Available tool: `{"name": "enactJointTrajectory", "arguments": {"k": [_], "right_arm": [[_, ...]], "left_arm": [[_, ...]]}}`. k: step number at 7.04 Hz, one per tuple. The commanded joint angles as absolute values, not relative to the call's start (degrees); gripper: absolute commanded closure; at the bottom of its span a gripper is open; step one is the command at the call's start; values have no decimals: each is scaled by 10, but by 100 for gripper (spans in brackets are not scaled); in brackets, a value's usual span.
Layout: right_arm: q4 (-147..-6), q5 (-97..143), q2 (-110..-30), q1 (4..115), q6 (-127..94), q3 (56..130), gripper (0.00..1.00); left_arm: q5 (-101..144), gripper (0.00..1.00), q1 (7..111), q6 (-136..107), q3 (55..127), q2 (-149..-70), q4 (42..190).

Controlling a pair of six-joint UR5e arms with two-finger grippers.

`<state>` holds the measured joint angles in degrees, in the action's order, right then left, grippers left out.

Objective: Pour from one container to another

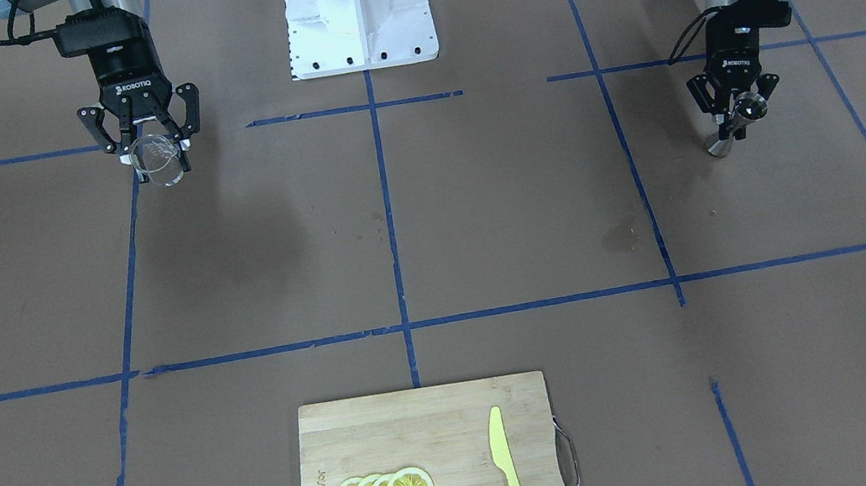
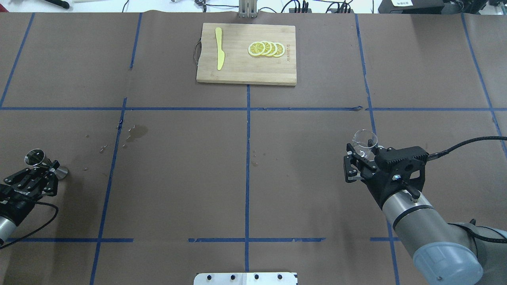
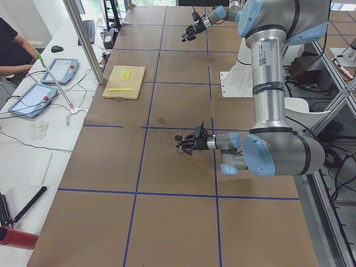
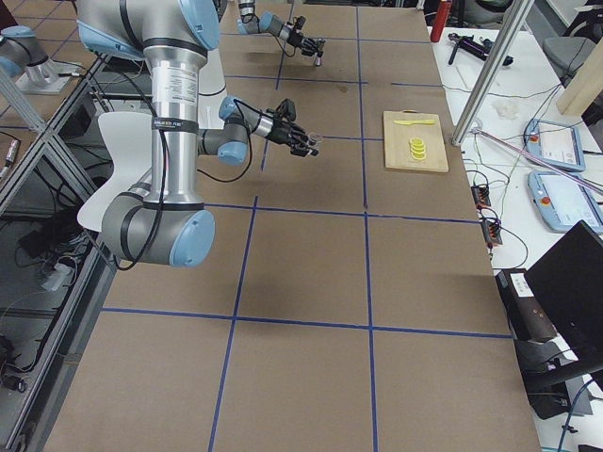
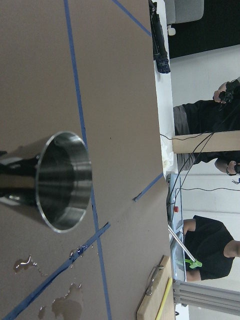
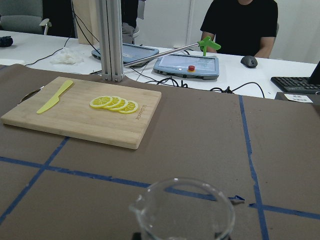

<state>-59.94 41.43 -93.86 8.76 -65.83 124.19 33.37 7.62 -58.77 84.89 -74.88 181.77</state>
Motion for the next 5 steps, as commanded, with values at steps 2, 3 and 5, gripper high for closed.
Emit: {"name": "enactJointTrajectory", "arguments": {"k": [2, 3, 5], "right_arm": [[-599, 414, -937, 86, -658, 1243, 100], [-599, 414, -937, 86, -658, 1243, 100], [-599, 413, -936, 84, -658, 1243, 100]], "left_arm": [[334, 94, 73, -588, 848, -751, 1818], [334, 90, 73, -589, 848, -752, 1818], [334, 81, 73, -589, 848, -752, 1818]]}}
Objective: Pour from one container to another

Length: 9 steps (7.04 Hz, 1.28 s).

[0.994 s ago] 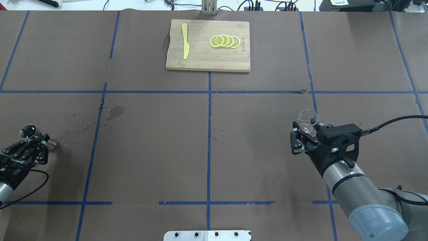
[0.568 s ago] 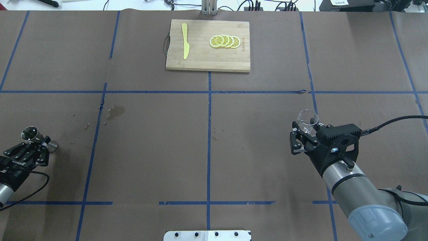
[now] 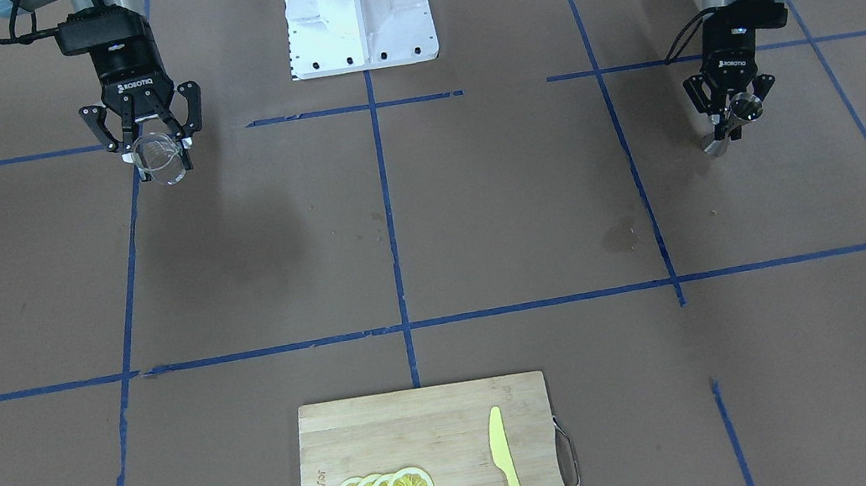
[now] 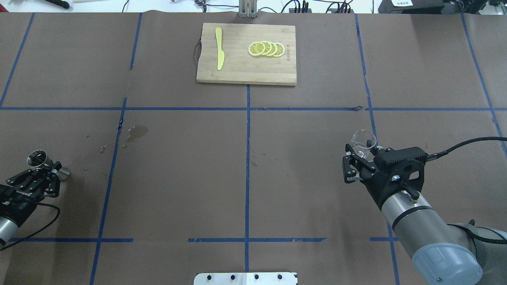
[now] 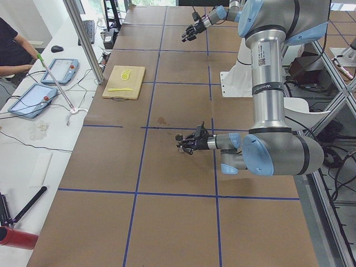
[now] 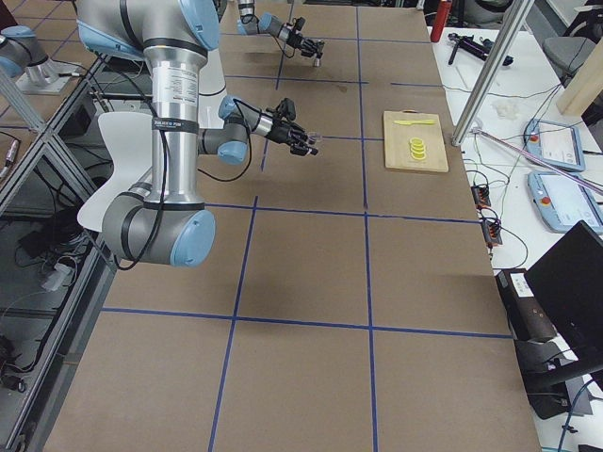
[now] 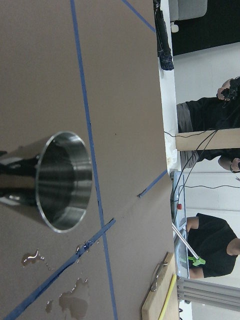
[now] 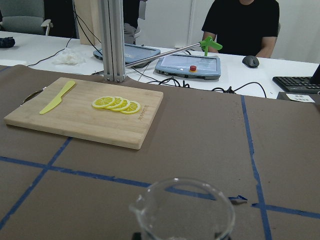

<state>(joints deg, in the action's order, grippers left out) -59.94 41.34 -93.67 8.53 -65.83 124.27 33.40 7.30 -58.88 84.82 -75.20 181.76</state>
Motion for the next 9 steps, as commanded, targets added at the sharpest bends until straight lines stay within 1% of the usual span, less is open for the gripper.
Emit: {"name": "enactJointTrajectory", "arguments": {"k": [1, 2, 8, 9], "right_arm": [[-599, 412, -936, 84, -658, 1243, 100], [-599, 412, -936, 83, -658, 1244, 100], [-599, 412, -935, 81, -659, 1246, 100], [-599, 411, -935, 80, -659, 1247, 100]], "left_arm": [[334, 71, 73, -589, 848, -752, 1818], [334, 20, 73, -589, 848, -752, 1818], [334, 19, 73, -589, 851, -752, 1819], [342, 13, 74, -588, 853, -750, 1820]]}}
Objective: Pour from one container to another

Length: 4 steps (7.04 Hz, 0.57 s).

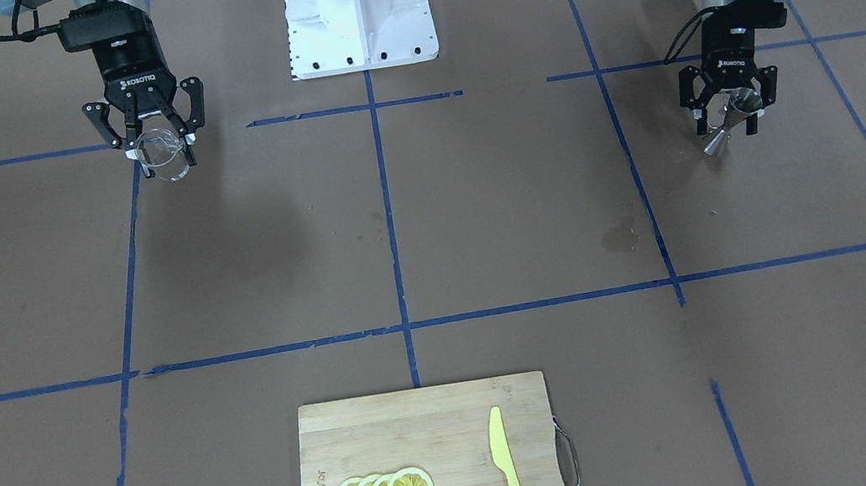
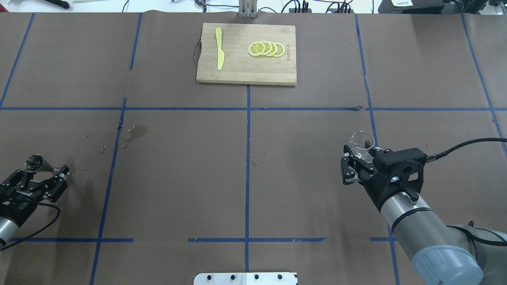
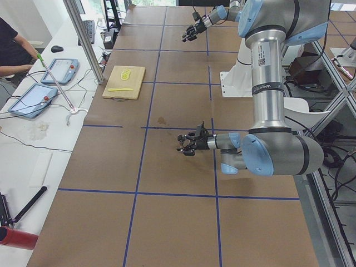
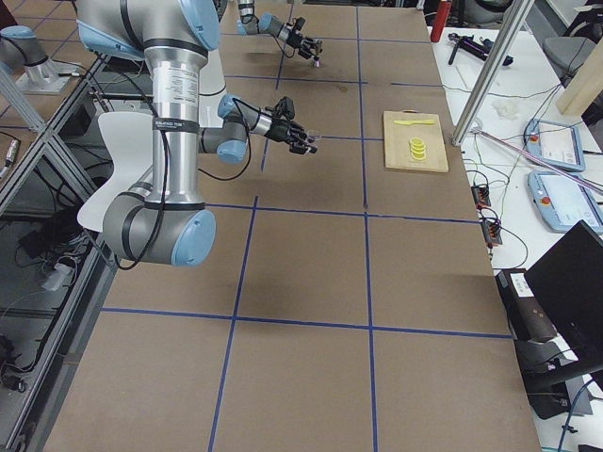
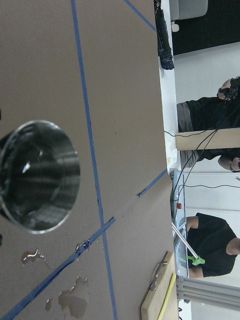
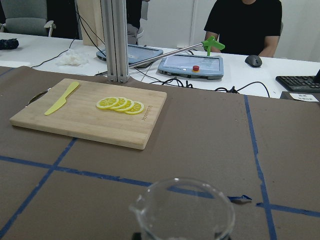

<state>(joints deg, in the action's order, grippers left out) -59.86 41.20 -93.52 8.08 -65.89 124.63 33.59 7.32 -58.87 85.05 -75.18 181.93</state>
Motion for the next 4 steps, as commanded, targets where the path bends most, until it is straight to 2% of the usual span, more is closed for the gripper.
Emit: {"name": "enactJointTrajectory", "arguments": {"k": [1, 3, 4], "right_arm": [[-599, 411, -935, 80, -659, 1247, 100], [-599, 410, -935, 78, -659, 1247, 100], [-599, 410, -935, 78, -659, 1248, 100]], "left_arm": [[356, 13, 74, -587, 854, -744, 1821], [407, 13, 75, -586, 864, -732, 1820], [443, 13, 75, -586, 899, -688, 1820]]}}
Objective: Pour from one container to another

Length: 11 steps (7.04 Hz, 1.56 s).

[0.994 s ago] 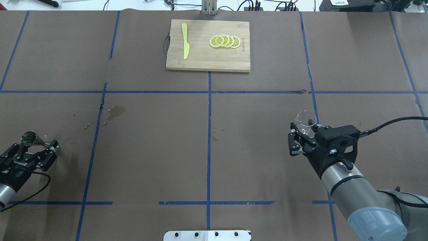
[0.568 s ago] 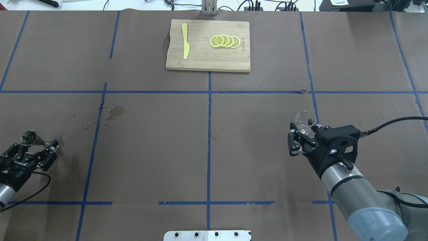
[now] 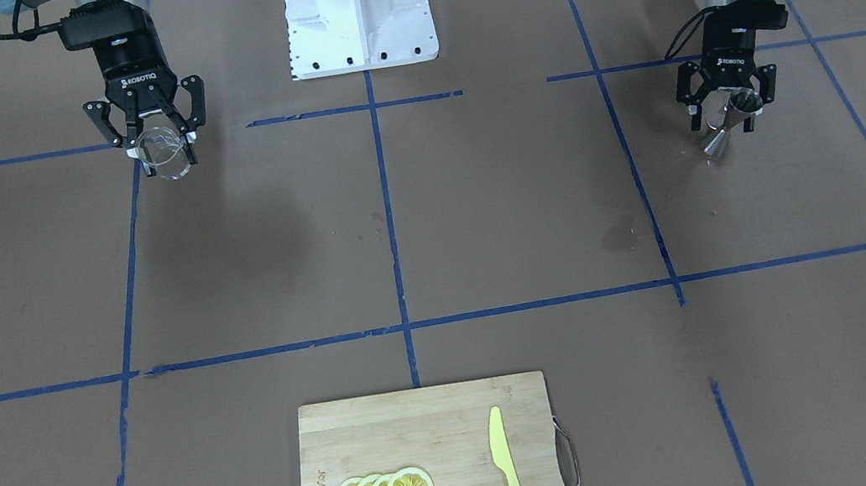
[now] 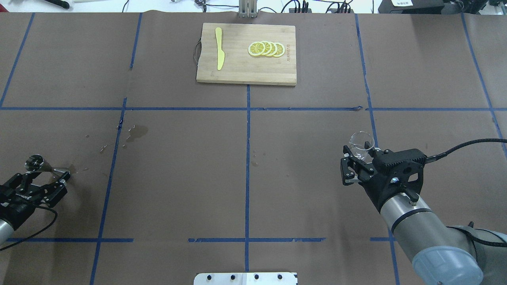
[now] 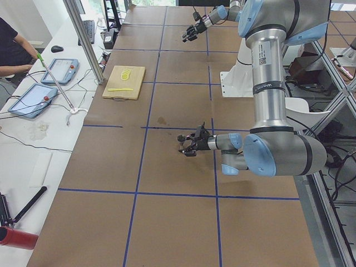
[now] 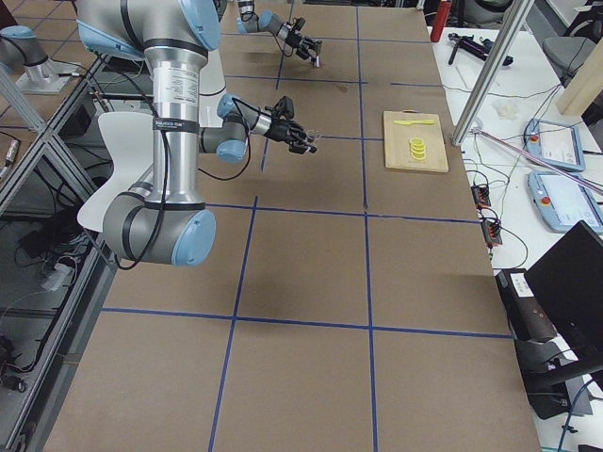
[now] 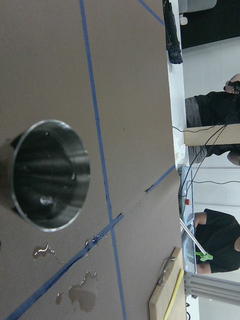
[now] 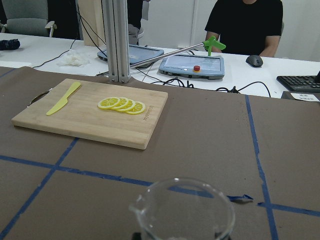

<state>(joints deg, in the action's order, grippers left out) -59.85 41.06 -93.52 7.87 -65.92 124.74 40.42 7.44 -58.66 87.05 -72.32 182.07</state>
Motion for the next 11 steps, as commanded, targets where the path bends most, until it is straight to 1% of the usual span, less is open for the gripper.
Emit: {"name": "enactJointTrajectory", "arguments": {"k": [1, 3, 5, 6, 7, 8, 9, 10, 11], "right_arm": [[-599, 410, -934, 78, -659, 1249, 100], [-599, 410, -934, 78, -659, 1249, 100], [-599, 410, -934, 78, -659, 1249, 100], [-599, 410, -934, 78, -659, 1249, 100], [-601, 410, -935, 74, -664, 1246, 100], [-601, 406, -940, 63, -667, 1242, 100], [-600, 384, -941, 47, -680, 1220, 100], [-600, 354, -942, 21, -714, 1208, 100], [-600, 345, -944, 9, -717, 1204, 100]], "left_arm": [[475, 13, 76, -587, 938, -646, 1819], [577, 13, 81, -587, 965, -601, 1819], [707, 13, 86, -589, 997, -529, 1819], [763, 18, 114, -588, 997, -496, 1820], [850, 18, 200, -578, 988, -489, 1820], [958, 16, 287, -526, 979, -490, 1821], [1039, 11, 406, -402, 956, -518, 1814], [1135, 1, 554, -293, 924, -587, 1742], [1204, 1, 676, -181, 925, -639, 1618]]}}
